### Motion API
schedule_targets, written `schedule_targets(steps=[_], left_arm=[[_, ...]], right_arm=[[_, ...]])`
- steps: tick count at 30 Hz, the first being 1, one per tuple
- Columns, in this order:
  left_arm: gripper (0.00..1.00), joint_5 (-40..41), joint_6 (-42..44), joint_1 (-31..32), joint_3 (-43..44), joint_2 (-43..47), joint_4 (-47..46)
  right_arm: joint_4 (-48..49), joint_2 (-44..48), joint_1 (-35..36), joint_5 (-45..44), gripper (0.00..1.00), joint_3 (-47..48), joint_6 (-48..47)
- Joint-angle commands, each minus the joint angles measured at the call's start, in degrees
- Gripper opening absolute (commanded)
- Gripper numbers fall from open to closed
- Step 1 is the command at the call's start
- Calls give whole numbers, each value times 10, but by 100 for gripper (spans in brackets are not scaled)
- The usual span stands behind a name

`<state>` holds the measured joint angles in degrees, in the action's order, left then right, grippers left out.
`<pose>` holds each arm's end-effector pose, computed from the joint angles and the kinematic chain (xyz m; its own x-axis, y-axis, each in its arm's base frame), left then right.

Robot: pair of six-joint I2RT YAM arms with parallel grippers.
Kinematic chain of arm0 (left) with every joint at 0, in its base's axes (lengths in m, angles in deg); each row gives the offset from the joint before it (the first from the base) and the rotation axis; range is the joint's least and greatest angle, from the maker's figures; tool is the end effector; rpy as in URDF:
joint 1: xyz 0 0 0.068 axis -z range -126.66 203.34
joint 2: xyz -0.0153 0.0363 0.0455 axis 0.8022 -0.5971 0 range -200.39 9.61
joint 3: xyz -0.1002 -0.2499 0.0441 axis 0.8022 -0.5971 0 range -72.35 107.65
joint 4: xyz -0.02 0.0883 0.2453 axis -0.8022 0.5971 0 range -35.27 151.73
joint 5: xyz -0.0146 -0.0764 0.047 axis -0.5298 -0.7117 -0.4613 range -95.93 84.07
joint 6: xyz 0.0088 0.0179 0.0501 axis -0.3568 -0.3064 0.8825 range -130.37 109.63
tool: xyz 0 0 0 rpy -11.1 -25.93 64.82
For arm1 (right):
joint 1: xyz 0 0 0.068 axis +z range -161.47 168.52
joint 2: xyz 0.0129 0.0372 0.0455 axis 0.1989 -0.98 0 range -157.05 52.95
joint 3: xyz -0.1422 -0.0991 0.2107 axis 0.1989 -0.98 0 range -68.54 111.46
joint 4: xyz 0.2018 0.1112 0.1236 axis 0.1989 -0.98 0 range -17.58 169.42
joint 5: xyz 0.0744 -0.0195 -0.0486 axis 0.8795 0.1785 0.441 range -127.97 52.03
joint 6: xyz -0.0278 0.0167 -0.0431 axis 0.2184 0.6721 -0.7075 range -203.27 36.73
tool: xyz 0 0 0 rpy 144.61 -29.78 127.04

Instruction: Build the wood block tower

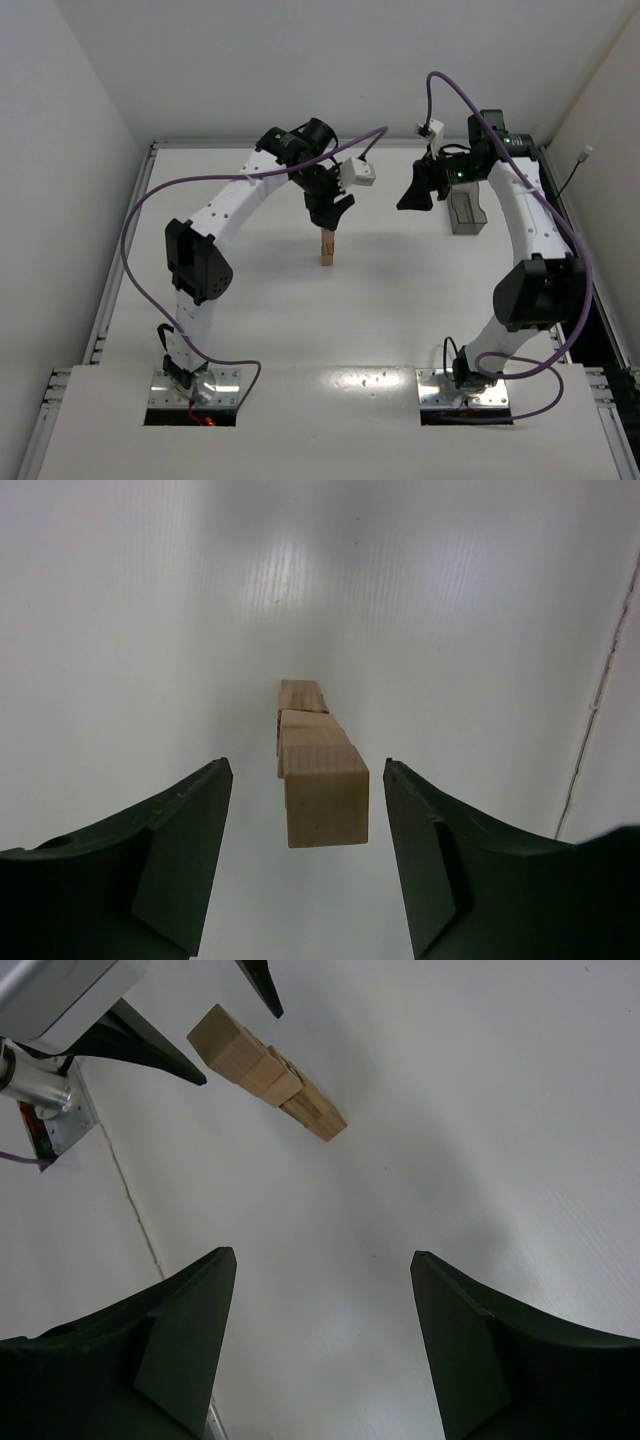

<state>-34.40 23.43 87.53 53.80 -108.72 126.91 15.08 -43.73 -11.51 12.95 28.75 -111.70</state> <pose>0.3423 -0.2531 0.3437 -0.2500 0.7610 -0.5987 0.9671 0.2261 -0.1164 0.3379 0.0274 0.3517 -0.6252 -0.2996 -0.7206 -0.7286 0.5549 0.4014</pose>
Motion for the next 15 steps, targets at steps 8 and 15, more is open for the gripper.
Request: schedule_targets(steps=[8, 15], left_arm=[[78, 35, -36, 5, -14, 47, -67], [84, 59, -178, -40, -125, 158, -208]], right_arm=[[11, -1, -1, 9, 68, 16, 0], [32, 16, 4, -54, 68, -4, 13]])
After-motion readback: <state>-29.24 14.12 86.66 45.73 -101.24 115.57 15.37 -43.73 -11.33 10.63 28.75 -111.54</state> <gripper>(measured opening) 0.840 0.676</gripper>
